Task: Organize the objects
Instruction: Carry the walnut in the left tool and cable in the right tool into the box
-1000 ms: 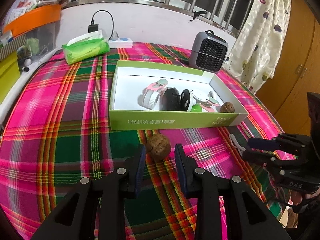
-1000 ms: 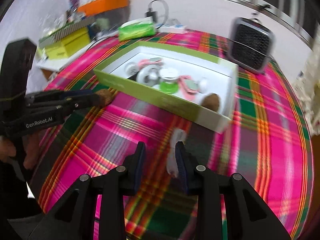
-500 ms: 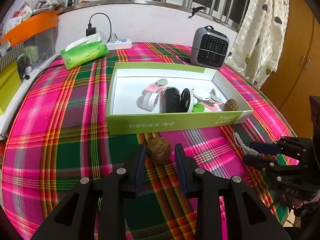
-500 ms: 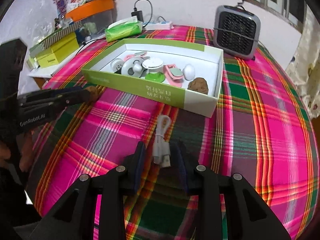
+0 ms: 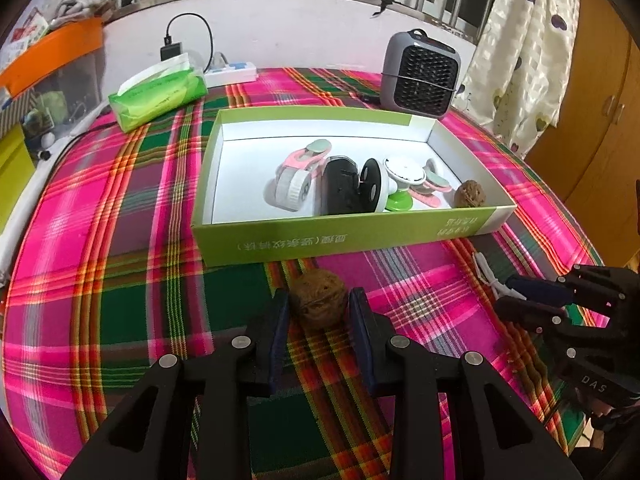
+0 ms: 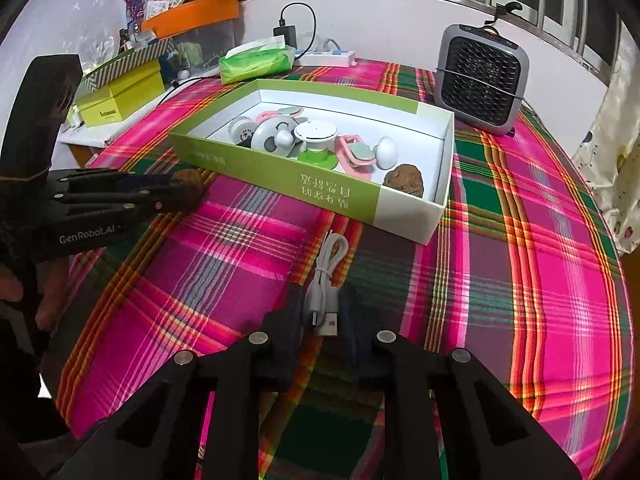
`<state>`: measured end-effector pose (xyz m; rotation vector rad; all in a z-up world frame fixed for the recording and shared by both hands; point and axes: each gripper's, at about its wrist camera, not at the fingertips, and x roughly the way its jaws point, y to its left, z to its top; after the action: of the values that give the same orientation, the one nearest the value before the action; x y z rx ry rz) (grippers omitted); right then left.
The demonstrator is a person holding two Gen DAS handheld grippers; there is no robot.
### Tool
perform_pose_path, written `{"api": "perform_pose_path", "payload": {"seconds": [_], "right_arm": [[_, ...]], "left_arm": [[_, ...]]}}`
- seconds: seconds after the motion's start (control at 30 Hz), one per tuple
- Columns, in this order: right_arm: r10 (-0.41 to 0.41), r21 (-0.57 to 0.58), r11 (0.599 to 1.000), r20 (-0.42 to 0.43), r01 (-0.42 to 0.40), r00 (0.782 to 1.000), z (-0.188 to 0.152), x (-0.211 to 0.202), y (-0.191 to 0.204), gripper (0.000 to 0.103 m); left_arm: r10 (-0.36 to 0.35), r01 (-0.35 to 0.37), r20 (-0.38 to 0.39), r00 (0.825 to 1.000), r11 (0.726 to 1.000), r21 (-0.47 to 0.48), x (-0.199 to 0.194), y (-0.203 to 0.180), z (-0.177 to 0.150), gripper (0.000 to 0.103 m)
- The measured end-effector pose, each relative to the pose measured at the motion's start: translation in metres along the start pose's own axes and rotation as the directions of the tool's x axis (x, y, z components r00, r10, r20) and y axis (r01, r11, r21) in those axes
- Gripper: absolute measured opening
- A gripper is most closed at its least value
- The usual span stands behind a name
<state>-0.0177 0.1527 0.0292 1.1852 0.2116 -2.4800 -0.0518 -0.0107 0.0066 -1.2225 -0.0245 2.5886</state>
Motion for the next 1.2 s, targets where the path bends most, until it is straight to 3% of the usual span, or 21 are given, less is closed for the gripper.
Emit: {"api": "perform_pose_path", "payload": {"seconds": [1.2], "right_arm": [[0.071, 0.026, 0.997, 0.122, -0.075, 0.990, 0.013, -0.020, -0.005, 0.020]], "left_arm": [[-0.040, 0.040, 0.121, 0.992, 0.999, -0.003, -0.030, -0.022, 0.008, 0.027]]}}
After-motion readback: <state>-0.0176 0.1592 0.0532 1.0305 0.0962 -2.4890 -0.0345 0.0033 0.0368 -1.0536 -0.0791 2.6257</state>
